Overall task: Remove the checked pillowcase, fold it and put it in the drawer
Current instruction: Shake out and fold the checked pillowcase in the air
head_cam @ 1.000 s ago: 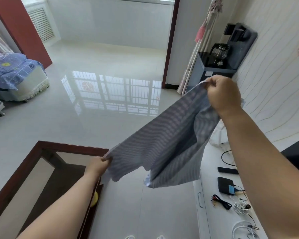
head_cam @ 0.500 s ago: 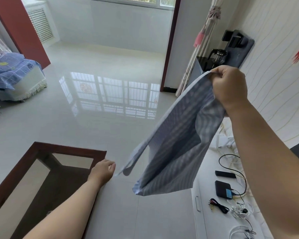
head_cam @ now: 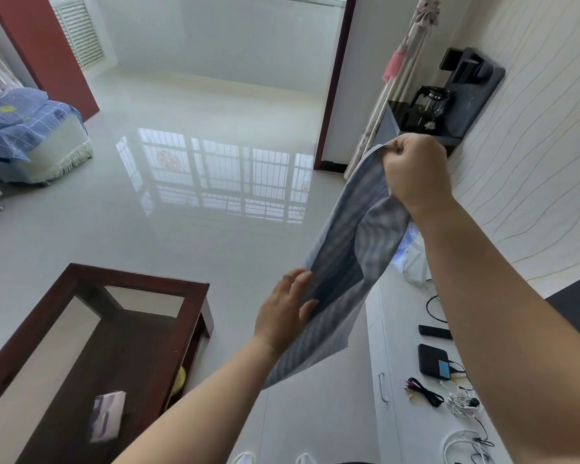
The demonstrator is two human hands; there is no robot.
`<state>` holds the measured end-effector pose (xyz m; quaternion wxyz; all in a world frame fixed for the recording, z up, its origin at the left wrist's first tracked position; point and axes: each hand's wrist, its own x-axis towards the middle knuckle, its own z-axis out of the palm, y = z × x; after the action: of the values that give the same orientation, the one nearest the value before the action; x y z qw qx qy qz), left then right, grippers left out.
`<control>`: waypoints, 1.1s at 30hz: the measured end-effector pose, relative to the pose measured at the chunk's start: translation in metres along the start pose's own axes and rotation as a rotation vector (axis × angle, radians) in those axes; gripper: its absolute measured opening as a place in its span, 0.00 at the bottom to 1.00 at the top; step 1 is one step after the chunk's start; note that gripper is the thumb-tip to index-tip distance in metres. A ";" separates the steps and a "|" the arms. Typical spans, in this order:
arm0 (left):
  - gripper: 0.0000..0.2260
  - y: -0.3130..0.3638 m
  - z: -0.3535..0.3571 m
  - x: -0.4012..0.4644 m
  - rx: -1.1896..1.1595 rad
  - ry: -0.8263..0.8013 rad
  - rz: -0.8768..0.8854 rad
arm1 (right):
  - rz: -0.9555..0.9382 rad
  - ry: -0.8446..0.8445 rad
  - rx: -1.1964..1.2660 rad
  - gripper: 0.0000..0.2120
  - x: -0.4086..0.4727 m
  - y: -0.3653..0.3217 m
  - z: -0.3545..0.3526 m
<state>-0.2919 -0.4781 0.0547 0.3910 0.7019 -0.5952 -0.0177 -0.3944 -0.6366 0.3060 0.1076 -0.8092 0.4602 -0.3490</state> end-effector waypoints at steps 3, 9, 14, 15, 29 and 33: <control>0.23 -0.015 -0.003 0.001 0.026 -0.022 -0.120 | -0.009 -0.004 0.015 0.11 -0.003 -0.004 0.001; 0.18 -0.052 -0.002 -0.010 -0.170 -0.263 -0.842 | -0.049 0.012 0.078 0.10 -0.001 -0.012 -0.010; 0.22 -0.057 -0.005 -0.028 -0.413 -0.104 -0.810 | -0.067 0.058 0.108 0.13 0.007 -0.016 -0.033; 0.25 -0.051 -0.005 -0.026 -0.428 -0.060 -0.722 | -0.071 0.058 0.115 0.13 0.008 -0.017 -0.036; 0.13 -0.085 -0.003 -0.016 0.030 -0.268 -0.879 | -0.112 0.153 0.273 0.10 0.004 -0.033 -0.074; 0.13 -0.093 -0.012 -0.023 -0.059 -0.131 -0.921 | -0.060 0.201 0.290 0.12 0.013 -0.021 -0.086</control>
<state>-0.2170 -0.4536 -0.0002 0.3236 0.8791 -0.2441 -0.2507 -0.4333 -0.6229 0.3855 0.1662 -0.7595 0.3893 -0.4940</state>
